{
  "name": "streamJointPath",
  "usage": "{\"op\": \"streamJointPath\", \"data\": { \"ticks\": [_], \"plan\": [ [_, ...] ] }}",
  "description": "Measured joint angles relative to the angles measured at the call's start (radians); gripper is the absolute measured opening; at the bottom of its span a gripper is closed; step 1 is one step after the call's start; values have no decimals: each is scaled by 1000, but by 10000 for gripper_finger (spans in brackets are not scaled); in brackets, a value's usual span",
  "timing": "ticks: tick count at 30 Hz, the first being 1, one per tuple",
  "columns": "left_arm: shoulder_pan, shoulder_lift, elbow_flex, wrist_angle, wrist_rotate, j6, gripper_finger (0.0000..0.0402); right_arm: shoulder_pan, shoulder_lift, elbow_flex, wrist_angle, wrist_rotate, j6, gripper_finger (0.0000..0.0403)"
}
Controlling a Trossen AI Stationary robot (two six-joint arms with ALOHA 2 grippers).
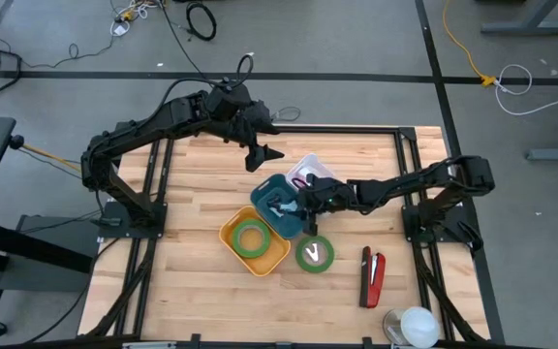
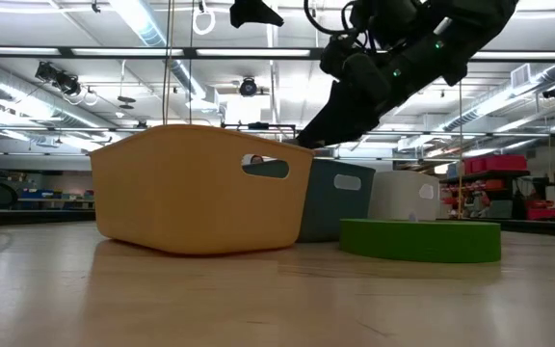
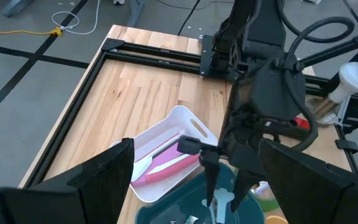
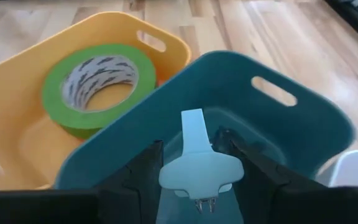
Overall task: Pick and place Stapler, Stapler remover, tape
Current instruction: Put the light blue staple remover into the blue bin, then put the red stapler into the white bin
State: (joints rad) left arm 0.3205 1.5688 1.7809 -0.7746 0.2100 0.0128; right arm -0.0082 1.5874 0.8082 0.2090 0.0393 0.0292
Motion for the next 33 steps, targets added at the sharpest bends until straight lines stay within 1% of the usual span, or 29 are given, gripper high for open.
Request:
{"op": "streamJointPath", "data": {
  "ticks": [5,11,14,20,24,29,33],
  "plan": [
    [0,0,0,0,0,0,344,2,4,0,7,-20,16,165],
    [0,0,0,0,0,0,344,2,4,0,7,-68,21,168],
    [0,0,0,0,0,0,344,2,4,0,7,-76,45,184],
    [0,0,0,0,0,0,344,1,4,0,6,-87,128,237],
    [0,0,0,0,0,0,344,1,4,0,6,-135,127,261],
    [0,0,0,0,0,0,344,2,-29,0,-1,-162,124,269],
    [0,0,0,0,0,0,344,2,-94,0,-52,-161,120,264]
  ]
}}
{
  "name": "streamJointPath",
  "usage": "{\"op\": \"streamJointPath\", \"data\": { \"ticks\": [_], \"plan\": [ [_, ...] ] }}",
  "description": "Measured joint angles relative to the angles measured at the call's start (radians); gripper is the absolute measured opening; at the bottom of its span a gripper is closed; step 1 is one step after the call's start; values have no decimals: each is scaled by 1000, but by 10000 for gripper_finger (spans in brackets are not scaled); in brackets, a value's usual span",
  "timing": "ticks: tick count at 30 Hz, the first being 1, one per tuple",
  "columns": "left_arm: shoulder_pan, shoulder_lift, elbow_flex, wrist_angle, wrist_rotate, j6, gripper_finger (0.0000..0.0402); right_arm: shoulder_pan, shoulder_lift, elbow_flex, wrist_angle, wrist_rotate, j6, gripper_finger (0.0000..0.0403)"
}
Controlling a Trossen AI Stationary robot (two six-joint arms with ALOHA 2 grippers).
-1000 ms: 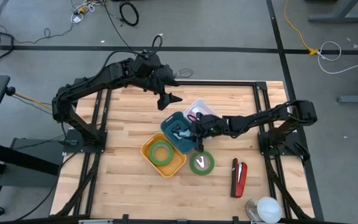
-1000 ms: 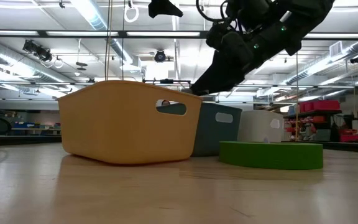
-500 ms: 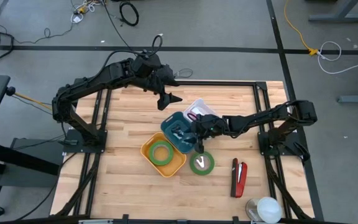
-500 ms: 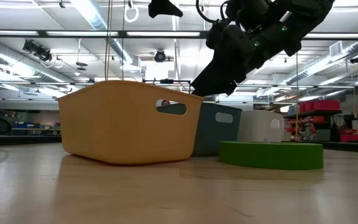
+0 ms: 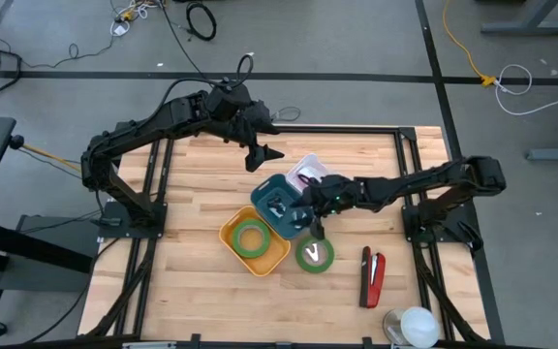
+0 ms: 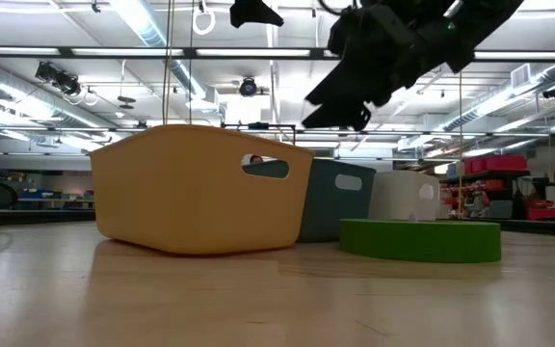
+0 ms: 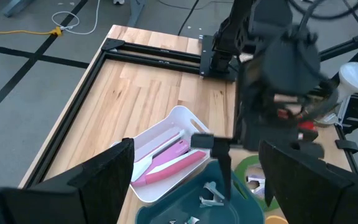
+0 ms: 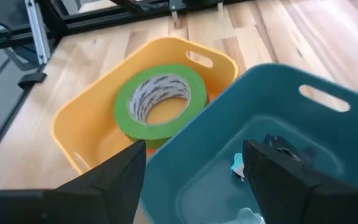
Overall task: Pick and place Stapler, Stapler remover, tape
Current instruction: Put the red stapler into the white bin
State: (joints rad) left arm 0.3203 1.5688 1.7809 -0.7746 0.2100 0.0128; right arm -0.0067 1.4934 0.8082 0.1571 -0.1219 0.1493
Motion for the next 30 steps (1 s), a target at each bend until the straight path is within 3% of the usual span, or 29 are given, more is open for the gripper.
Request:
{"op": "streamJointPath", "data": {
  "ticks": [14,30],
  "plan": [
    [0,0,0,4,0,0,344,54,-278,0,-387,1,-35,252],
    [0,0,0,9,0,-1,344,176,-337,0,-732,-55,-151,252]
  ]
}}
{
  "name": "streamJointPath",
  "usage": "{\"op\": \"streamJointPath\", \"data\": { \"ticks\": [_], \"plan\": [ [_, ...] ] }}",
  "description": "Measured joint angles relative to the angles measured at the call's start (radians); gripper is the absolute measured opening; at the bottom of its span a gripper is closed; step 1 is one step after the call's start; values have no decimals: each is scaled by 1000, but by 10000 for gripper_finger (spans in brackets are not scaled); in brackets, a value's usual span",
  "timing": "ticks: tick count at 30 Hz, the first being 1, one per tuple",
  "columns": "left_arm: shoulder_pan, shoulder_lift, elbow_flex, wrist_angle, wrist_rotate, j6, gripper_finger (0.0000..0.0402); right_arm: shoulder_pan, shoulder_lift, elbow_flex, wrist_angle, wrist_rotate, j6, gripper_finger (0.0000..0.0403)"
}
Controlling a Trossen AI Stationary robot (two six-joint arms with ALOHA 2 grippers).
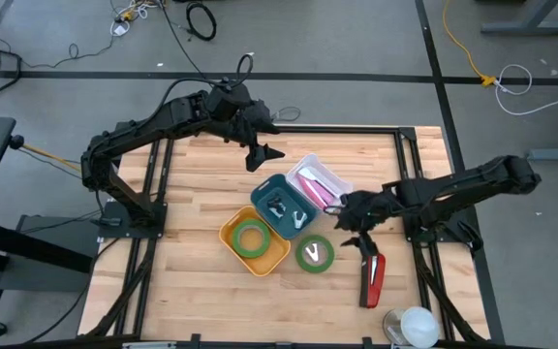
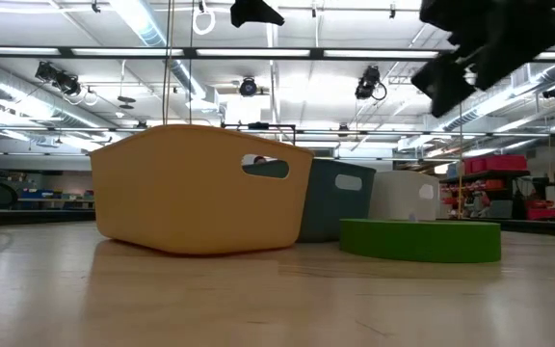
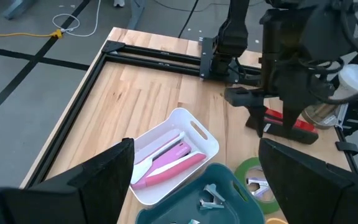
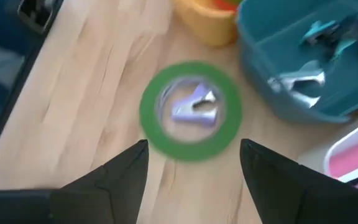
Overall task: Pick and place Stapler, Stapler remover, tape
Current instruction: Put the red stapler into the white bin
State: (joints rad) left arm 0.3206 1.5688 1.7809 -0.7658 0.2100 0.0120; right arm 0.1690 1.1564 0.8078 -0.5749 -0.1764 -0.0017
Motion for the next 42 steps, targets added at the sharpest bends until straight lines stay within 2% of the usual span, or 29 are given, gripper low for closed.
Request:
{"op": "streamJointPath", "data": {
  "ticks": [16,25,31,38,42],
  "plan": [
    [0,0,0,0,0,0,344,180,0,0,-234,1,-249,252],
    [0,0,0,-1,0,-1,344,300,0,0,-301,24,-373,285],
    [0,0,0,-1,0,-1,344,357,3,0,-308,137,-373,318],
    [0,0,0,-1,0,-1,344,409,30,0,-339,147,-361,344],
    [0,0,0,-1,0,-1,344,437,38,0,-339,186,-346,354]
  ]
}}
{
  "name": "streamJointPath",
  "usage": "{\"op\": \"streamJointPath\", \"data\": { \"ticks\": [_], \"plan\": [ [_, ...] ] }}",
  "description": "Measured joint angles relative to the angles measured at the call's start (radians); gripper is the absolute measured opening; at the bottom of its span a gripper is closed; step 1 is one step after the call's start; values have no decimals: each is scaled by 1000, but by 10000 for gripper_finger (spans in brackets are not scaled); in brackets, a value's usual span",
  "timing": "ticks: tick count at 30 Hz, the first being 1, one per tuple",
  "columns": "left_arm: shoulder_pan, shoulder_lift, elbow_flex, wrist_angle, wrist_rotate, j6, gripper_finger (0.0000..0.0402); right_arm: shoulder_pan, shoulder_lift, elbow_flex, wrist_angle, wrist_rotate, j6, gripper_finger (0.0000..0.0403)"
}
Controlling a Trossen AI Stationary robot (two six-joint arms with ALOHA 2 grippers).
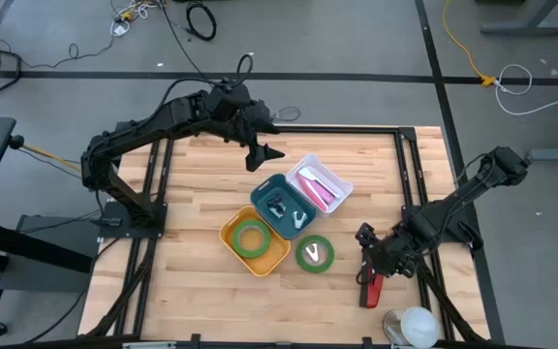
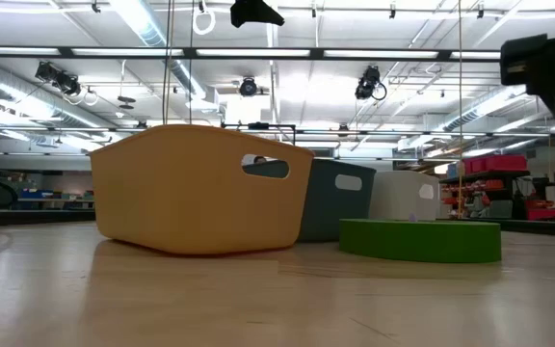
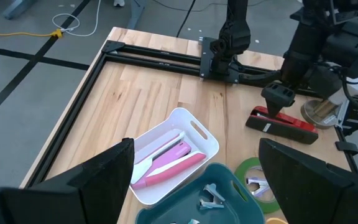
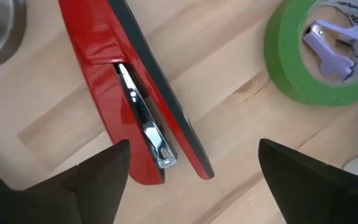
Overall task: Pick and place Stapler, Stapler remover, tape
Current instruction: Put the red stapler into the white bin
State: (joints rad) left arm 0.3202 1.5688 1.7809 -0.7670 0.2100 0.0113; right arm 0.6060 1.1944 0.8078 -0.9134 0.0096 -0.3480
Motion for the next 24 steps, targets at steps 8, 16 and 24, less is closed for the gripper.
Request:
{"op": "streamJointPath", "data": {
  "ticks": [8,16,24],
  "plan": [
    [0,0,0,0,0,0,344,32,30,0,1,9,77,377],
    [0,0,0,0,0,0,344,73,95,0,23,0,18,394],
    [0,0,0,0,0,0,344,90,147,-34,75,1,-25,393]
  ]
}}
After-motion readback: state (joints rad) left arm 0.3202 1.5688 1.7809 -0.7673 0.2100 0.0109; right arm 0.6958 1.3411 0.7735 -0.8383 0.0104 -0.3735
